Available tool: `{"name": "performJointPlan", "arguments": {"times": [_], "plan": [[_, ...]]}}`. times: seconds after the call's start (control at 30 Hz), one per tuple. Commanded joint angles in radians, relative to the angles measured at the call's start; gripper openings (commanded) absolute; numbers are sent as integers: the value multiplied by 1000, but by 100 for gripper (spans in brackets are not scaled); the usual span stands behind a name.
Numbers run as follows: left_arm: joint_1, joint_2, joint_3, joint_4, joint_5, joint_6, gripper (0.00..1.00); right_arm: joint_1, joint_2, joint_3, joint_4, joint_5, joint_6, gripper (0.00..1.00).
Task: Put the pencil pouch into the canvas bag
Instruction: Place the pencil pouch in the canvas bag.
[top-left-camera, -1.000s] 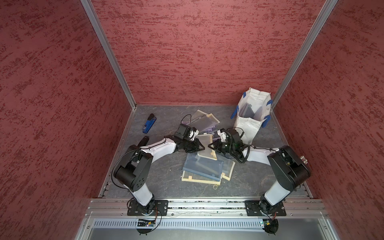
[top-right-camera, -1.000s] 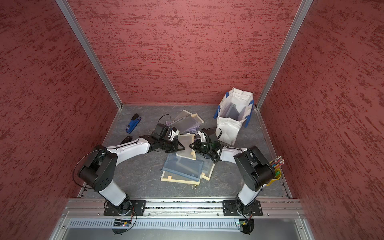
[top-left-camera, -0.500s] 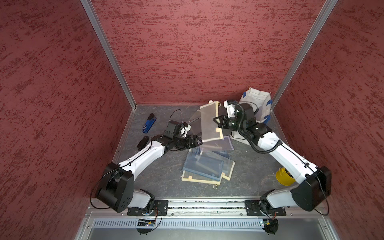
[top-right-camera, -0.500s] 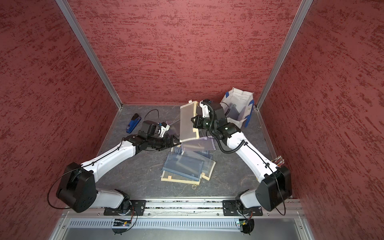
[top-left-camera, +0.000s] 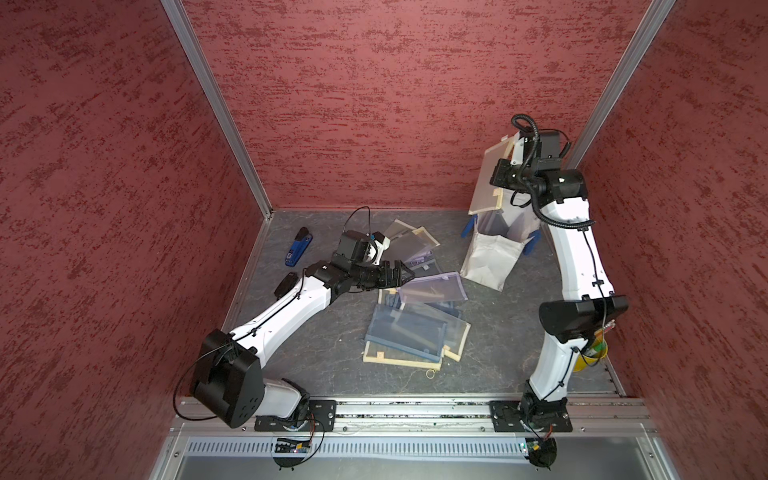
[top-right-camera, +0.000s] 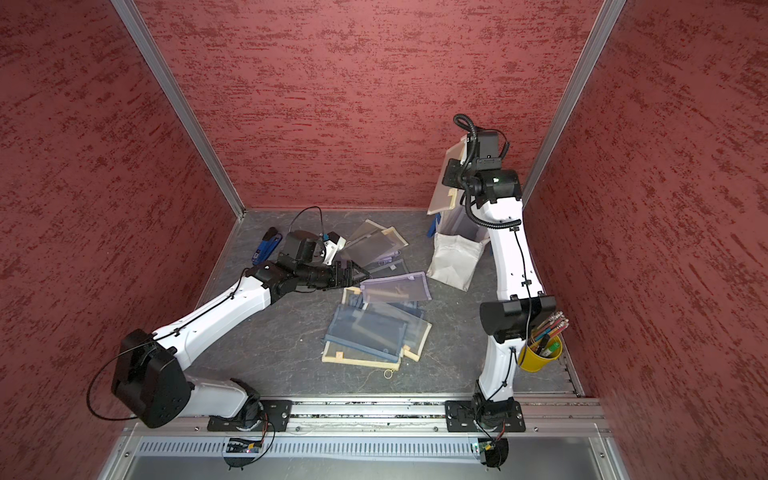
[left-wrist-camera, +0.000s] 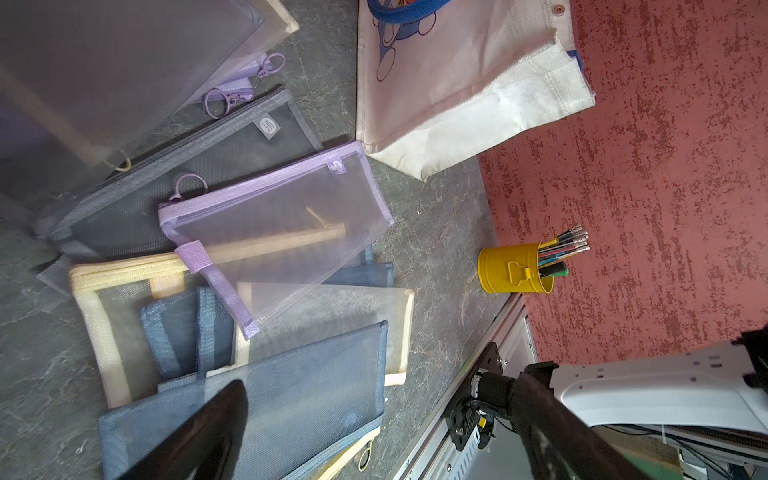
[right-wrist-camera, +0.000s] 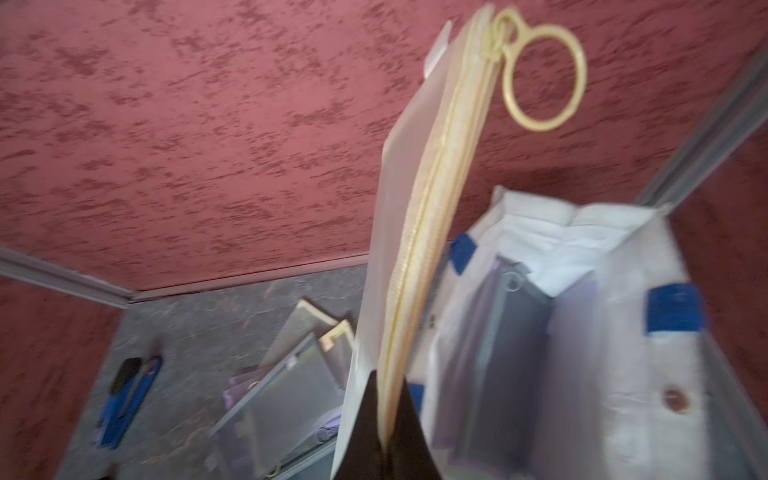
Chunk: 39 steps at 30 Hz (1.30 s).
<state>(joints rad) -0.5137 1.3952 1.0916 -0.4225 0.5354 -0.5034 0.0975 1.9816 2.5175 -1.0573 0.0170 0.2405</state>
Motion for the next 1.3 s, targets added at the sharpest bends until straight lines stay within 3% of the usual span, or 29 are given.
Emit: {"name": "performJointPlan", "arguments": {"times": [0.0,0.4,0.83,1.1,1.27], "plan": [[-11,10,27,-12,-18,17,99,-49,54,84,-187,92,-102,0],[-25,56,67,-8,-20,17,99,-115,89,-172,-77,154,-197,0],[-26,67,72,-7,-33,20,100,-117,134,-320,10,119,-146,0],[-19,49,61,-38,-36,34,99,-116,46,-334,35,137,-130,48],[3,25,34,-99,-40,64,99,-108,-61,-301,-27,179,-133,62]]}}
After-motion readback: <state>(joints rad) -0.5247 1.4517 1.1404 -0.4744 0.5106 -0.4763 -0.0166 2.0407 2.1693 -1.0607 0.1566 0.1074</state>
